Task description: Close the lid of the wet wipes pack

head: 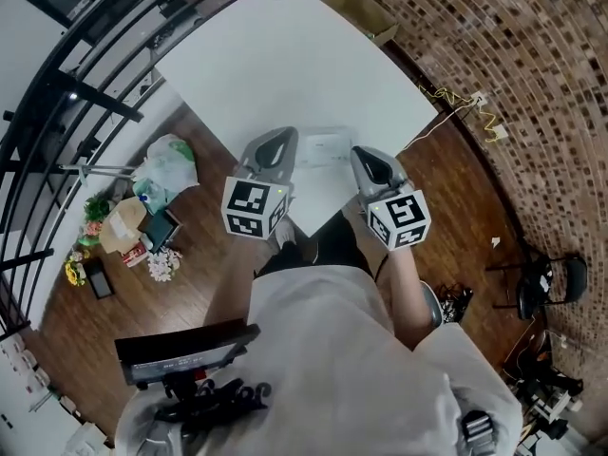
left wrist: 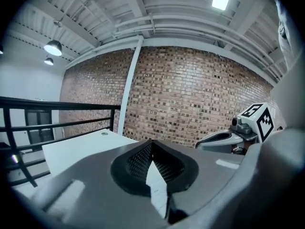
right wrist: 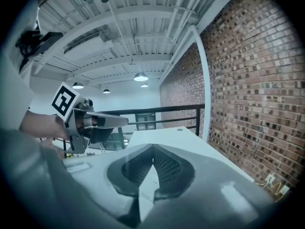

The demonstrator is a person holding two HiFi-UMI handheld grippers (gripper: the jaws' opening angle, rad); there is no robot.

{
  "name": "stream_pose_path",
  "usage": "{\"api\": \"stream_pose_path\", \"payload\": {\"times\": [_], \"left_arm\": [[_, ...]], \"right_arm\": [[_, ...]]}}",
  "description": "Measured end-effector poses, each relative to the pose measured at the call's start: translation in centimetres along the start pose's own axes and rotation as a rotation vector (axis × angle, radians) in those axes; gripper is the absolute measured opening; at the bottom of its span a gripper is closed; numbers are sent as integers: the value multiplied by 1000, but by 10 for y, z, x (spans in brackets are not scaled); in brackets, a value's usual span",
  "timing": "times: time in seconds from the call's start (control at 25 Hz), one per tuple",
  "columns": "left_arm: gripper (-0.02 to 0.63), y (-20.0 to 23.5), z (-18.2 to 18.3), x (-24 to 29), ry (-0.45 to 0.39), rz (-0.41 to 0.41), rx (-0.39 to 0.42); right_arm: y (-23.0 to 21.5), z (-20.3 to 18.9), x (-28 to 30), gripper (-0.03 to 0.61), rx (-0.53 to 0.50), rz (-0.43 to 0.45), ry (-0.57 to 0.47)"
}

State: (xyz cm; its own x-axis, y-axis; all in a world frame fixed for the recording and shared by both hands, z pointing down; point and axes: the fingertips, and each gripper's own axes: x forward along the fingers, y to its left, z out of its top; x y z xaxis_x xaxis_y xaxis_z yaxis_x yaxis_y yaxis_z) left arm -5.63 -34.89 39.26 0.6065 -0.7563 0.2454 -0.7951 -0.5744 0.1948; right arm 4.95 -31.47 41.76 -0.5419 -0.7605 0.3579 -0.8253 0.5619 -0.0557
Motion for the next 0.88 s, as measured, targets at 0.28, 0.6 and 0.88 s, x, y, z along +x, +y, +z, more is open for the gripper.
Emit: {"api": "stream_pose_path", "payload": {"times": [0.28, 0.6, 0.88], "left_arm": [[17, 26, -27, 20, 73, 41, -25], [17, 40, -62, 41, 145, 63, -52], [17, 41, -83, 57, 193, 55, -70]], "right_arm": [[-36, -27, 15, -9, -17, 10, 63], [-67, -52, 33, -9, -35, 42, 104], [-64, -64, 65, -9, -48, 108, 125]]}}
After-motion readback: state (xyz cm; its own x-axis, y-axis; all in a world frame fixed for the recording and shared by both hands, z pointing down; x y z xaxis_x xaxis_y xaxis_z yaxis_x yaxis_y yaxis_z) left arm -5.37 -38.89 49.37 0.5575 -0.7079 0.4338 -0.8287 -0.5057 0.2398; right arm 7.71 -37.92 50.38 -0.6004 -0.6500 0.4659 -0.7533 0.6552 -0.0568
